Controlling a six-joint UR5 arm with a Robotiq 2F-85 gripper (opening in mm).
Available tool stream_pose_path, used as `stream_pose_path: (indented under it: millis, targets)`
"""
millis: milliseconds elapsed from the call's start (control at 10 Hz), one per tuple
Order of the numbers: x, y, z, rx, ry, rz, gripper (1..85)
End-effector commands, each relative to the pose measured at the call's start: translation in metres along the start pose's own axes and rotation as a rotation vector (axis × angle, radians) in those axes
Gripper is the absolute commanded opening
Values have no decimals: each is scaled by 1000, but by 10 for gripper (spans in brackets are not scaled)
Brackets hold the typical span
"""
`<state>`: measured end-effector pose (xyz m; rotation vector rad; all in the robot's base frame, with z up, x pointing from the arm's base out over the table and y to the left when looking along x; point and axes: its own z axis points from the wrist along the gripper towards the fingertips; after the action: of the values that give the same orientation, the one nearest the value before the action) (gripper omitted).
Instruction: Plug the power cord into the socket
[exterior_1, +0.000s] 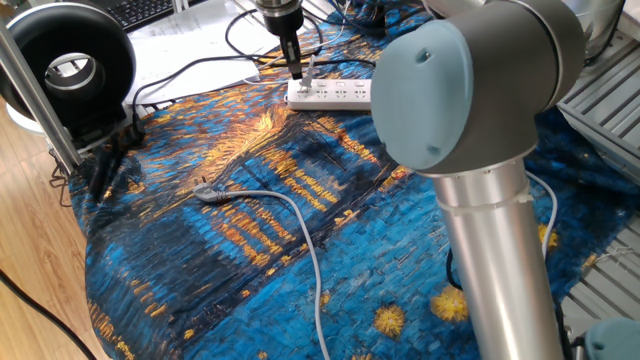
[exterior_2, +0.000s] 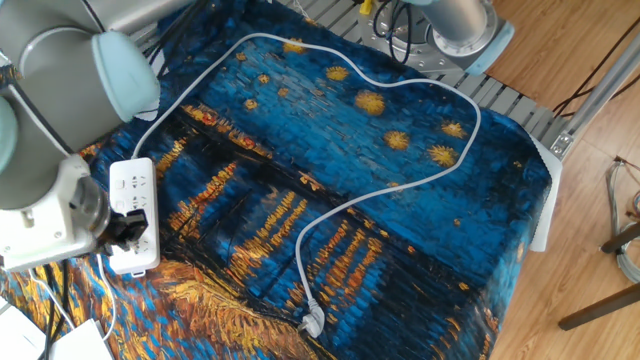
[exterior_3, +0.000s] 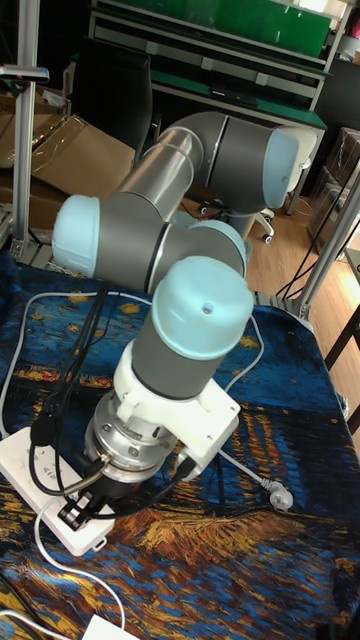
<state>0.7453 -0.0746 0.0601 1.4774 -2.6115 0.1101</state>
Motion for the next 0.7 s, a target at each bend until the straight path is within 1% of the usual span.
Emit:
stream_pose_path:
  millis: [0,100,200,300,400,500,600]
  targets:
    - [-1,15,-10,-71,-60,-45,267]
    - [-3,20,-12,-91,-101,-66,267]
    - [-5,20,-15,-109,-138,-81,267]
    - [-4,15,-15,-106,-152,-90,267]
    - [-5,13,-15,-100,-152,-89,267]
    - [-3,7,-13,-79,-145,-88,270]
    - [-1,-4,-13,-36,-131,-88,280]
